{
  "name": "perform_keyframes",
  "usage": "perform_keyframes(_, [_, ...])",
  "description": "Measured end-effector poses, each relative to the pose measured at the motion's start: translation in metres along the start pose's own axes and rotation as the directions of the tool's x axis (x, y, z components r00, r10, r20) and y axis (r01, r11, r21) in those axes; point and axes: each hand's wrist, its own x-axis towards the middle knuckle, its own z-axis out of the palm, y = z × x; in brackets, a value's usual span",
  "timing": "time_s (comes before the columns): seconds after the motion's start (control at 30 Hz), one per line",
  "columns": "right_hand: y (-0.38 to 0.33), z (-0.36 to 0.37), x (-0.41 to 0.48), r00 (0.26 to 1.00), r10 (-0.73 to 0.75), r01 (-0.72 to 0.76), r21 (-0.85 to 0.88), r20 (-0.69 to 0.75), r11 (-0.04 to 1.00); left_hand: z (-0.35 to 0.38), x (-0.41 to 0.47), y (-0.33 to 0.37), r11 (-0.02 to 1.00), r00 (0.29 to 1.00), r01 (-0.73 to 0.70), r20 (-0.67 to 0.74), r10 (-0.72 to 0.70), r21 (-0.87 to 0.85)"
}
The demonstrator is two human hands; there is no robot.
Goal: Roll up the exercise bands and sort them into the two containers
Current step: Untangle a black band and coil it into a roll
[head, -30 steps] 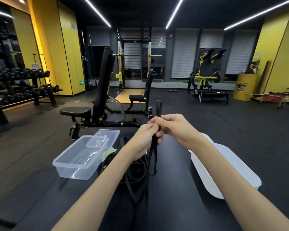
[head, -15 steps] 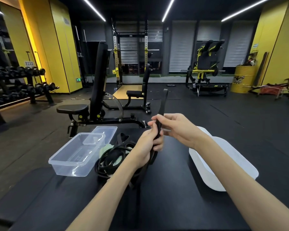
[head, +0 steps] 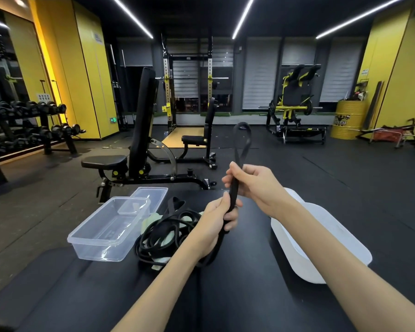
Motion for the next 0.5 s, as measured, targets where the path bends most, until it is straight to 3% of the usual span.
perform_keyframes(0.13, [0.009,-0.004,-0.006,0.99,-0.002,0.007,-0.036,0.144,0.999,0.0,0.003,0.01,0.996,1.0,0.004,-0.017,-0.005,-0.088])
perform_keyframes(0.33, [0.0,-0.006,0.0,0.996,-0.016,0.024,-0.087,0.09,0.996,-0.002,-0.001,0.006,1.0,1.0,0.0,0.003,0.0,-0.005])
perform_keyframes(0.5, [-0.012,-0.008,0.009,0.999,-0.035,0.035,-0.016,0.027,0.999,-0.003,-0.002,0.003,0.998,1.0,-0.015,-0.006,0.015,0.061])
